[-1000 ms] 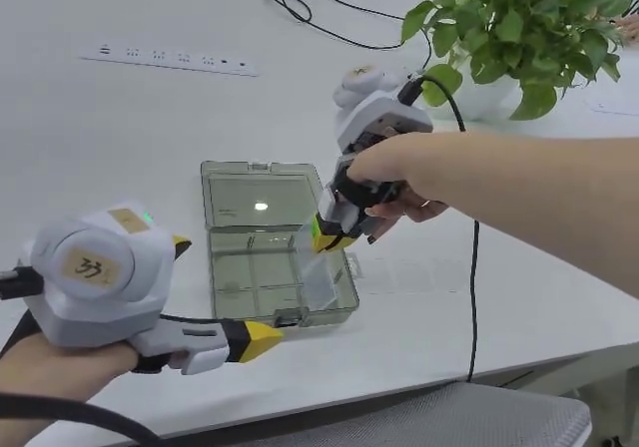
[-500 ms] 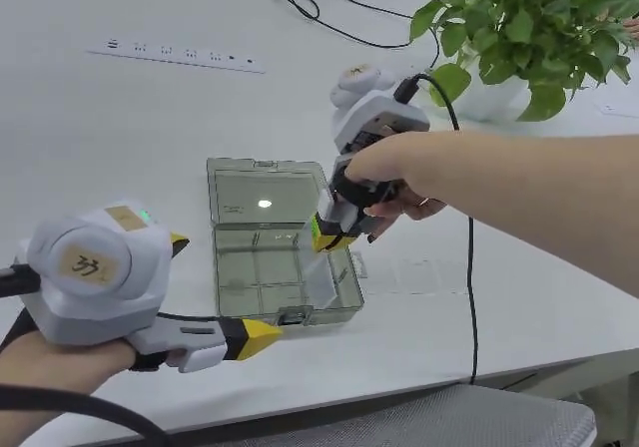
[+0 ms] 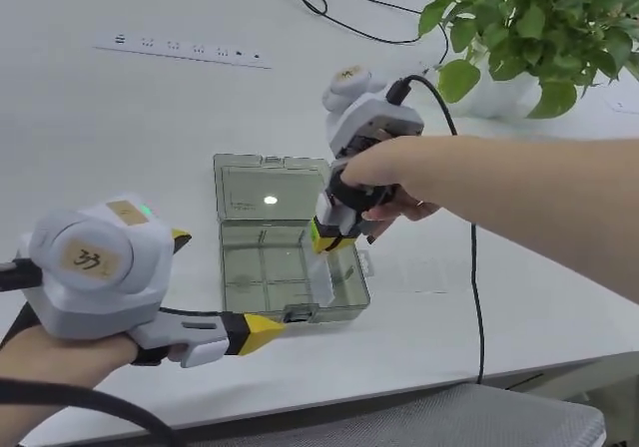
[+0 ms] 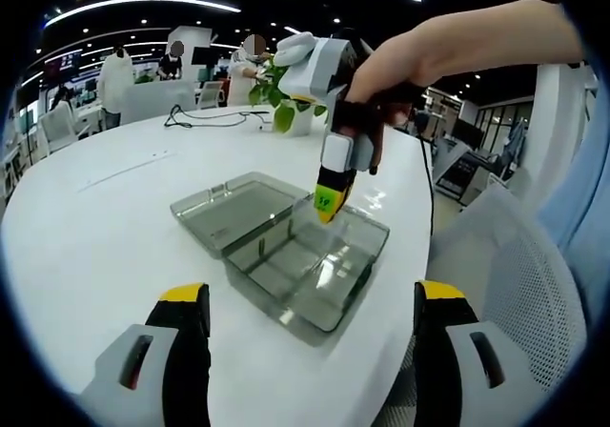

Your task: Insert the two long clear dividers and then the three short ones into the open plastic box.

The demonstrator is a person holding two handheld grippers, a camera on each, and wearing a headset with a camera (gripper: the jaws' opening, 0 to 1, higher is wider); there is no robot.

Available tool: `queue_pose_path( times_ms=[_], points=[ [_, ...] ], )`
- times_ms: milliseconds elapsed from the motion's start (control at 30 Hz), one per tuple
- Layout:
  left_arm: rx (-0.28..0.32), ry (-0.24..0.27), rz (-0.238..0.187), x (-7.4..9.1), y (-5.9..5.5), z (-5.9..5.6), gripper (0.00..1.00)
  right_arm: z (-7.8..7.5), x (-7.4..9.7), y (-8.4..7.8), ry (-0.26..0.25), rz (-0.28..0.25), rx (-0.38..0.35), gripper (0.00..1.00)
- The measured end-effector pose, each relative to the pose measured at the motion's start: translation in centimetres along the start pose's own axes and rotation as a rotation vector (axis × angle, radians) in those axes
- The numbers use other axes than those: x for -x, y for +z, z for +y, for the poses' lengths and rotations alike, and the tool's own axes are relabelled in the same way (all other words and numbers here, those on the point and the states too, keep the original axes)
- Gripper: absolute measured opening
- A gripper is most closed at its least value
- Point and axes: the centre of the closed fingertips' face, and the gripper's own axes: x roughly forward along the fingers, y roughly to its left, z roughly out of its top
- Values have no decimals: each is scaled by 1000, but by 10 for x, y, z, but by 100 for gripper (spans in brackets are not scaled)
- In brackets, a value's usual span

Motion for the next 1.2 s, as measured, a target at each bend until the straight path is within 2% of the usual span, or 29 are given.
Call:
queue_pose_path(
  times_ms=[267,433,900,1200],
  points=[
    [6,4,6,0,-2,2,90,5,-5,-5,-12,5,27,3],
    [8,3,11,0,-4,2,90,1,-8,-2,-16,6,36,3],
    [7,-2,15,-1,-5,2,89,3,-7,-7,-36,19,70,2],
    [3,-4,16,-2,-5,2,89,4,-7,-7,-29,12,73,2]
  ],
)
